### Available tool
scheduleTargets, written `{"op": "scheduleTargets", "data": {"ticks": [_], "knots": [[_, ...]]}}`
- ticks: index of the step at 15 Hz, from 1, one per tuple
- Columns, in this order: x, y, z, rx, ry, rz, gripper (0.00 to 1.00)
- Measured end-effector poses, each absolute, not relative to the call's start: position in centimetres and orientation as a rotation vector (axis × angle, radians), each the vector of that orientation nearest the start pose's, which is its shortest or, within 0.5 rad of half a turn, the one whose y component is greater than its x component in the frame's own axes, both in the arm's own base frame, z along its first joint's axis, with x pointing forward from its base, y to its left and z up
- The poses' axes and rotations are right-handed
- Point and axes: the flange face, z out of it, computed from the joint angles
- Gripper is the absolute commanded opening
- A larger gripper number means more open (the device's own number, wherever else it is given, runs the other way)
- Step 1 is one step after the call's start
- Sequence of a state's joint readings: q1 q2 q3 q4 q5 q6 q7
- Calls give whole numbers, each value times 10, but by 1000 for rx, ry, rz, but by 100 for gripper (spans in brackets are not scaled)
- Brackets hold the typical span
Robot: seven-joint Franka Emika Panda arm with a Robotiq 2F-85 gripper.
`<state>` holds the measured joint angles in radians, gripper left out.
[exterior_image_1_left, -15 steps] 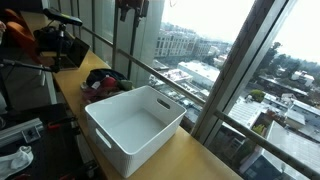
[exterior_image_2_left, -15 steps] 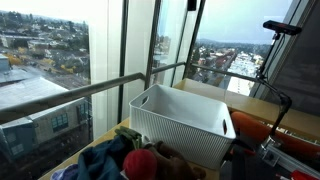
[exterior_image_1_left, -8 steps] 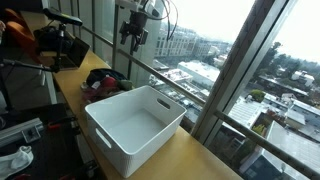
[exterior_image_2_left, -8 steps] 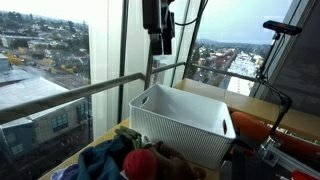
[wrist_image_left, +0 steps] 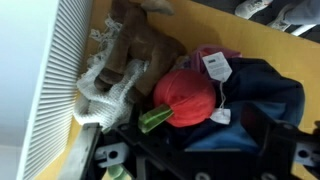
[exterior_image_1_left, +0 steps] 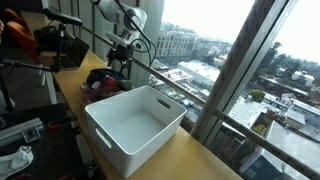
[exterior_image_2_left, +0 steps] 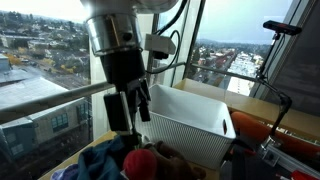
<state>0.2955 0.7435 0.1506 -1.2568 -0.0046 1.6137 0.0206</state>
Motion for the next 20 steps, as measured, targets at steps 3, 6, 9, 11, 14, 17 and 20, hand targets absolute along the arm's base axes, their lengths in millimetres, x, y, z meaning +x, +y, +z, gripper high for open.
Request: {"op": "scheduleTargets", "data": {"ticks": [3, 6, 9, 11, 14, 17, 20], "knots": [[628, 314, 260, -2986, -692, 634, 100], [620, 335, 227, -2983, -753, 626, 100], [614, 345, 203, -2998, -839, 625, 100], [613, 348, 196, -3010, -894, 622, 100], [612, 350, 191, -3014, -953, 624, 66], [614, 349, 187, -3009, -984, 626, 43], [614, 347, 184, -3002, -1001, 631, 22]]}}
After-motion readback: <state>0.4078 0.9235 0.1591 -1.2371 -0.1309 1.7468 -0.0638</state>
